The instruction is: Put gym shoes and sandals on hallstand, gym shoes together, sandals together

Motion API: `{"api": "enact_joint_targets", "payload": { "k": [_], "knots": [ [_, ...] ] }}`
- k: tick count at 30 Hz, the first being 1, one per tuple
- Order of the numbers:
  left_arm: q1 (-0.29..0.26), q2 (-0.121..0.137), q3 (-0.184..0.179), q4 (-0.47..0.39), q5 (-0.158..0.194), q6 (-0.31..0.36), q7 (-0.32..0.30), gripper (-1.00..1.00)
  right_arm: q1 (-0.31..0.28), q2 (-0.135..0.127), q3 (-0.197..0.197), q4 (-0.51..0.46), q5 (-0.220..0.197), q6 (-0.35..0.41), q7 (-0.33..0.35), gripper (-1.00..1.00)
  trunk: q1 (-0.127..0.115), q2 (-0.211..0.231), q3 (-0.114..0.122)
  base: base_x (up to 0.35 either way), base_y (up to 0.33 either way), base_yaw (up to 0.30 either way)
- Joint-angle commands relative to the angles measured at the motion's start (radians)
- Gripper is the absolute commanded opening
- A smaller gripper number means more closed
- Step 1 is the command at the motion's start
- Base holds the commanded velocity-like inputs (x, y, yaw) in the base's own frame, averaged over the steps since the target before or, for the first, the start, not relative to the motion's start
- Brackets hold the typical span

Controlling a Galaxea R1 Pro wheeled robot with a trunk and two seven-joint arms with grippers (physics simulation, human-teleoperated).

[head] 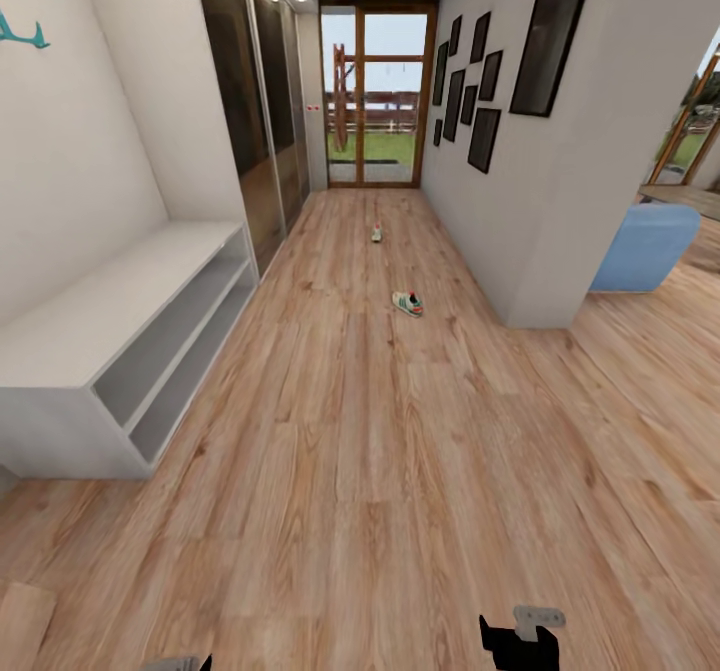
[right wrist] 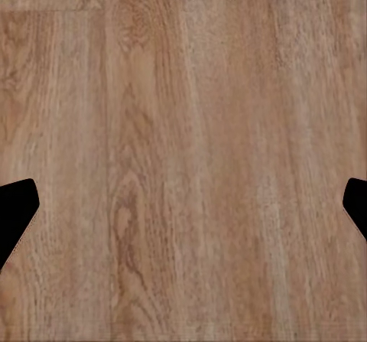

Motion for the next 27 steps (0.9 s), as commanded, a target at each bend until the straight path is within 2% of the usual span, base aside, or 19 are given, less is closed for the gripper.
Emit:
{"api": "enact_joint_targets", "payload": {
  "k": [1, 12, 18, 19, 20, 21, 23, 27],
  "knots": [
    [-0.001, -0.001, 0.008, 0.001, -0.004, -0.002, -0.009, 1.0, -0.001, 0.0, -0.001, 0.001, -0.004, -0.003, 0.001, 1.0, 0.0, 0.0, -0.001, 0.333, -0.072, 0.0],
    [-0.011, -0.004, -0.004, -0.006, -0.006, 0.006, -0.008, 1.0, -0.001, 0.0, -0.001, 0.001, -0.004, -0.003, 0.0, 1.0, 0.0, 0.0, -0.001, 0.307, -0.055, 0.0],
    [-0.083, 0.0, -0.004, 0.004, -0.005, 0.017, 0.01, 1.0, -0.001, 0.0, -0.001, 0.001, -0.004, -0.003, 0.0, 1.0, 0.0, 0.0, -0.001, 0.073, -0.005, 0.0],
    [-0.095, 0.002, -0.002, 0.007, -0.005, 0.021, 0.017, 1.0, -0.001, 0.0, -0.001, 0.001, -0.004, -0.003, 0.0, 1.0, 0.0, 0.0, -0.001, 0.029, -0.002, 0.0],
    [-0.136, 0.012, 0.001, 0.027, -0.005, 0.044, 0.055, 1.0, -0.001, 0.0, -0.001, 0.001, -0.004, -0.003, 0.0, 1.0, 0.0, 0.0, -0.001, 0.012, -0.001, 0.0],
    [-0.149, 0.02, 0.001, 0.038, -0.005, 0.059, 0.078, 1.0, -0.001, 0.0, -0.001, 0.001, -0.004, -0.003, -0.001, 1.0, 0.0, 0.0, -0.001, 0.008, -0.001, 0.0],
    [-0.161, 0.038, -0.004, 0.061, -0.006, 0.073, 0.122, 1.0, -0.001, 0.0, -0.001, 0.001, -0.004, -0.003, -0.001, 1.0, 0.0, 0.0, -0.001, 0.004, 0.0, 0.0],
    [-0.159, 0.042, -0.007, 0.07, -0.007, 0.067, 0.136, 1.0, -0.001, 0.0, -0.001, 0.001, -0.004, -0.003, -0.001, 1.0, 0.0, 0.0, -0.001, 0.001, 0.0, 0.0]
  ]
}}
